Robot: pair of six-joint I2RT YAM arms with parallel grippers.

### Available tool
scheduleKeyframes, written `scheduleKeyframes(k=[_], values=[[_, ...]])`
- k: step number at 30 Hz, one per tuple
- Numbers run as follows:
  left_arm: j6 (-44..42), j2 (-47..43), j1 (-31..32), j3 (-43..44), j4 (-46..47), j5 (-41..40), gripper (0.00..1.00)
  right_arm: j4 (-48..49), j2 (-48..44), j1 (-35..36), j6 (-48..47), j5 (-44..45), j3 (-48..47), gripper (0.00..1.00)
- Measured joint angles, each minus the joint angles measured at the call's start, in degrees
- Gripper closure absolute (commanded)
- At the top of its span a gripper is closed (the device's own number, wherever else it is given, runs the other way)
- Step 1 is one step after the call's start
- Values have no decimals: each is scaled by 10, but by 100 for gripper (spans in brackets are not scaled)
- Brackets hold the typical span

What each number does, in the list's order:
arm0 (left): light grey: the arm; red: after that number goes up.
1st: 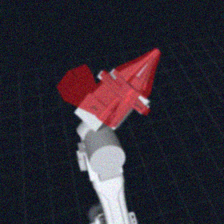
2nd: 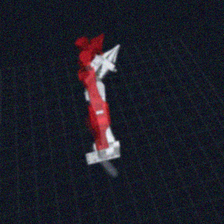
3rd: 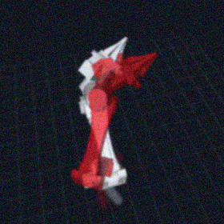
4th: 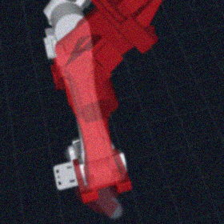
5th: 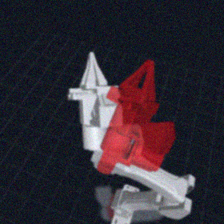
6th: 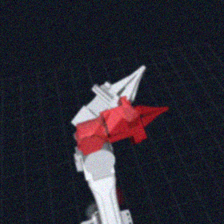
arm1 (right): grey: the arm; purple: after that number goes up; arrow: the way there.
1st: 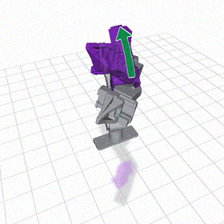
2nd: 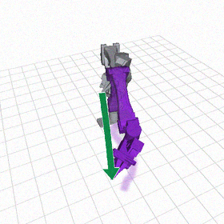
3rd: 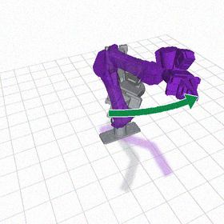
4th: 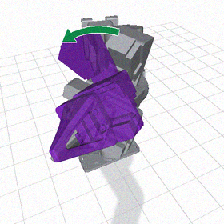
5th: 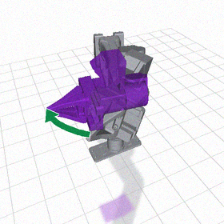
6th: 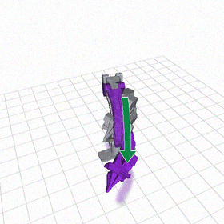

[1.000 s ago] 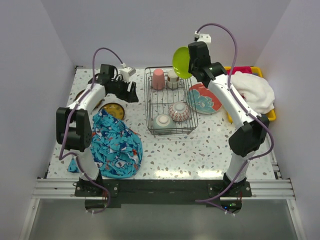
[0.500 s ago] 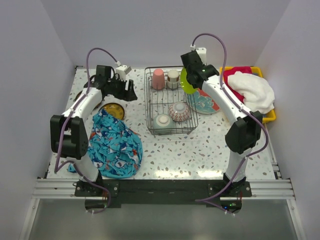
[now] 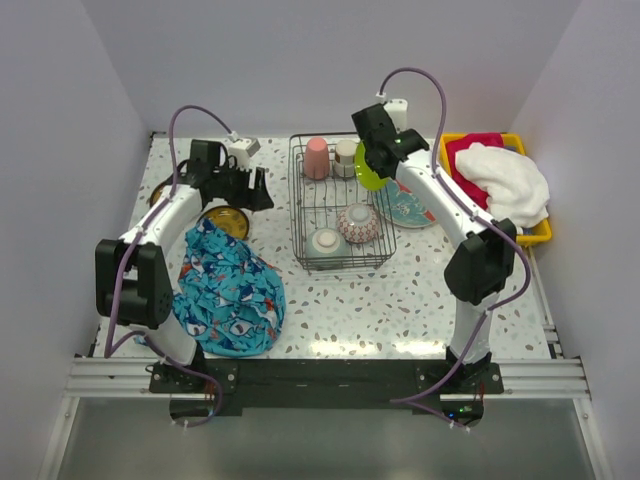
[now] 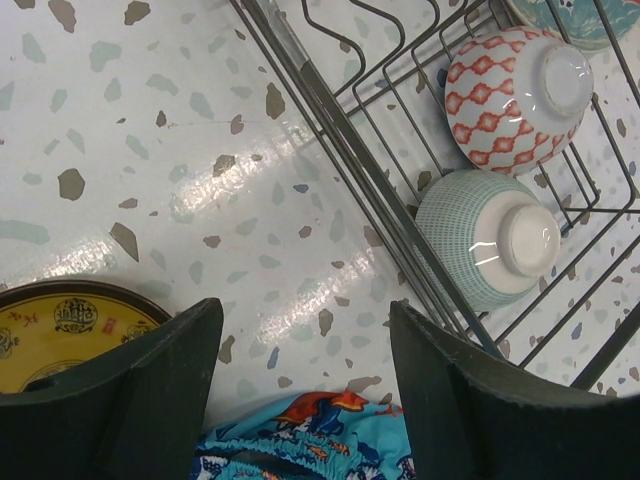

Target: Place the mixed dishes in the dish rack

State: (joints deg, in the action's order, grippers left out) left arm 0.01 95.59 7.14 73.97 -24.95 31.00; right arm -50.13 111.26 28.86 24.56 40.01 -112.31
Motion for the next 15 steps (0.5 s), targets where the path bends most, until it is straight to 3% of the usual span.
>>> scheduleKeyframes(k=[15], values=[[31,-32,0,-29,13,3,27,-5,52,73,14,97,-41,100]])
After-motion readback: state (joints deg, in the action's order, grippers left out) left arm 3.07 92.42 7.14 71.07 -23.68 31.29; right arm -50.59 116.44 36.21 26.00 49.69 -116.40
